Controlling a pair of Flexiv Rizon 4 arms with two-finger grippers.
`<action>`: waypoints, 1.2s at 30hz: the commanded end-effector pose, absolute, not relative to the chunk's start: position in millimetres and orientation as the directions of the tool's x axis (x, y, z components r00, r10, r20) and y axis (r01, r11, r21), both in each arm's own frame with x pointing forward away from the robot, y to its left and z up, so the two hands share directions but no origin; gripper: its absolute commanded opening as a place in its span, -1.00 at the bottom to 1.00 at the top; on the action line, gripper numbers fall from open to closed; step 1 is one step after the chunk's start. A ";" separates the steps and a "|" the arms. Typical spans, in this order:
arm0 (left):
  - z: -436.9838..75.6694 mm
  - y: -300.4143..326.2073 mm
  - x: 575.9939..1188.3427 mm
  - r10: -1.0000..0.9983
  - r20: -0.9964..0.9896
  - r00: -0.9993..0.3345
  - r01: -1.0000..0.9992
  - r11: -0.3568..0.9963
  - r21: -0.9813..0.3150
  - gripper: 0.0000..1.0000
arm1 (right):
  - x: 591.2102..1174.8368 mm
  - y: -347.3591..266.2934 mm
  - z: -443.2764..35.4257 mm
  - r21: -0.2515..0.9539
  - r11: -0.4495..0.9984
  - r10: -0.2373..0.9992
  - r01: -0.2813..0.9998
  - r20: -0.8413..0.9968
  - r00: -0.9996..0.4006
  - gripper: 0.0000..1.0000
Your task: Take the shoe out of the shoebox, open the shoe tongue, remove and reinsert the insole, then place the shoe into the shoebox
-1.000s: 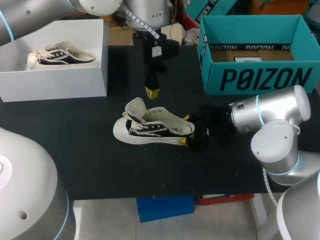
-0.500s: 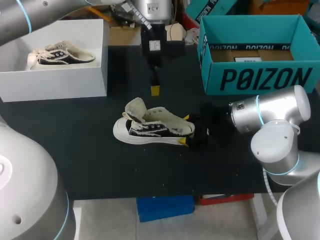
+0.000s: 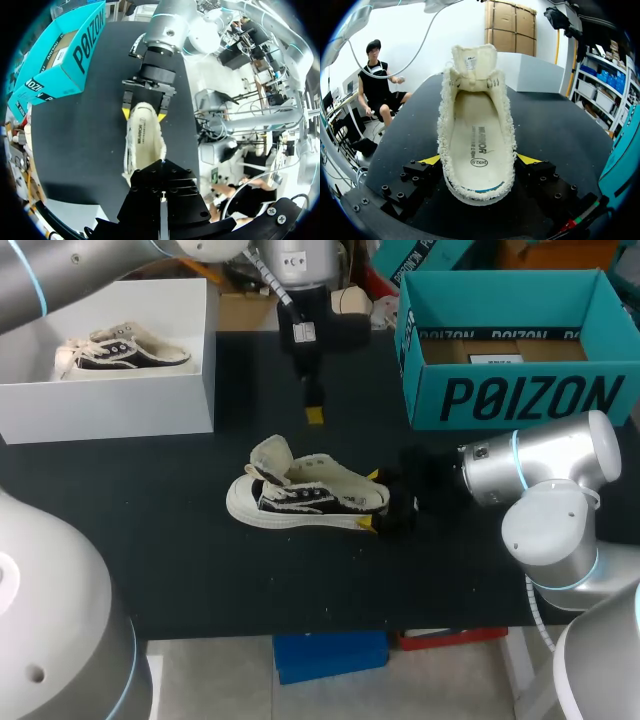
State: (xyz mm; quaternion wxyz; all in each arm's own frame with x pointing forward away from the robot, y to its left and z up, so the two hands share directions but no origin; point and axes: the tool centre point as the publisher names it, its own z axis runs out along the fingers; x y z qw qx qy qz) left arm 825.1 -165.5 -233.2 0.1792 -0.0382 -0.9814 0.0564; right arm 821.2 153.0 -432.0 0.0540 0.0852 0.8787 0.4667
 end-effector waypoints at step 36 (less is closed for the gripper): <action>-275.9 -160.5 828.7 0.165 0.134 -0.977 0.144 0.977 -0.156 -1.00 | 822.0 152.9 -432.6 0.827 0.553 0.202 0.102 -0.014 -0.979 -1.00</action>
